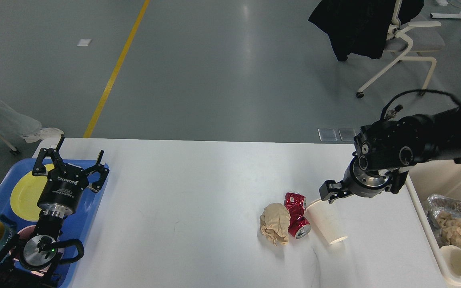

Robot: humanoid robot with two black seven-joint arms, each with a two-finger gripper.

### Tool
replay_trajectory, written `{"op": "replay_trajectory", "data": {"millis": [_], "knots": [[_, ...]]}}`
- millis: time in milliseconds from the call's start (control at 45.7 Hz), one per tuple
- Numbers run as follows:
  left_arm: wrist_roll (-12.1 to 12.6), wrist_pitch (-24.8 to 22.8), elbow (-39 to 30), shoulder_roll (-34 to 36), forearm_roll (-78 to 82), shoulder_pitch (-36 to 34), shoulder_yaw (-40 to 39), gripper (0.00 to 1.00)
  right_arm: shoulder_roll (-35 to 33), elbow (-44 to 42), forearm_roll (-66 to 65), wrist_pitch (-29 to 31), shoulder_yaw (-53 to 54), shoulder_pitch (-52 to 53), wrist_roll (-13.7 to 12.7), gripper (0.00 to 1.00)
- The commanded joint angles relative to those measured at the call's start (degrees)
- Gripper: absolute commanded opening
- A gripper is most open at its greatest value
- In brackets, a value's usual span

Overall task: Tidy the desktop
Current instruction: 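Raise the right gripper and reach toward the remaining white paper cup, then lower the right gripper onto the white paper cup and grasp it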

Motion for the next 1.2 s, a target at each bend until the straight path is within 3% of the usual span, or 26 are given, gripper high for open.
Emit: {"op": "replay_trajectory", "data": {"millis": [0,263,438,482,1007,1183], "knots": [[0.0,0.0,0.0,0.0,-0.02,0.0,0.0,0.96,2.47,-6.33,-5.14,-3.34,1.36,-9.11,0.09,1.0],[0.0,0.0,0.0,0.0,-0.02,0.0,0.0,0.96,4.58,-15.83,-14.28,-7.13,1.36,-20.11,2.11,0.94],[0.0,-0.09,0.0,0.0,-0.02,0.0,0.0,0.96,4.58,-16.8,-15.43,-7.04,1.18,-21.17,8.69,0.94],[0.0,-0.09,0.0,0.0,-0.02,0.0,-0.09,0.96,4.58,-17.24,-15.43,-7.04,1.27,-21.25,9.23,0.95],[0.0,-0.09,0.0,0.0,-0.02,0.0,-0.09,0.96,6.6,-25.59,-15.26,-7.74,1.62,-27.14,8.7,0.95],[0.0,0.0,0.0,0.0,-0.02,0.0,0.0,0.96,6.6,-26.38,-14.9,-11.26,1.62,-28.2,8.62,0.95]]}}
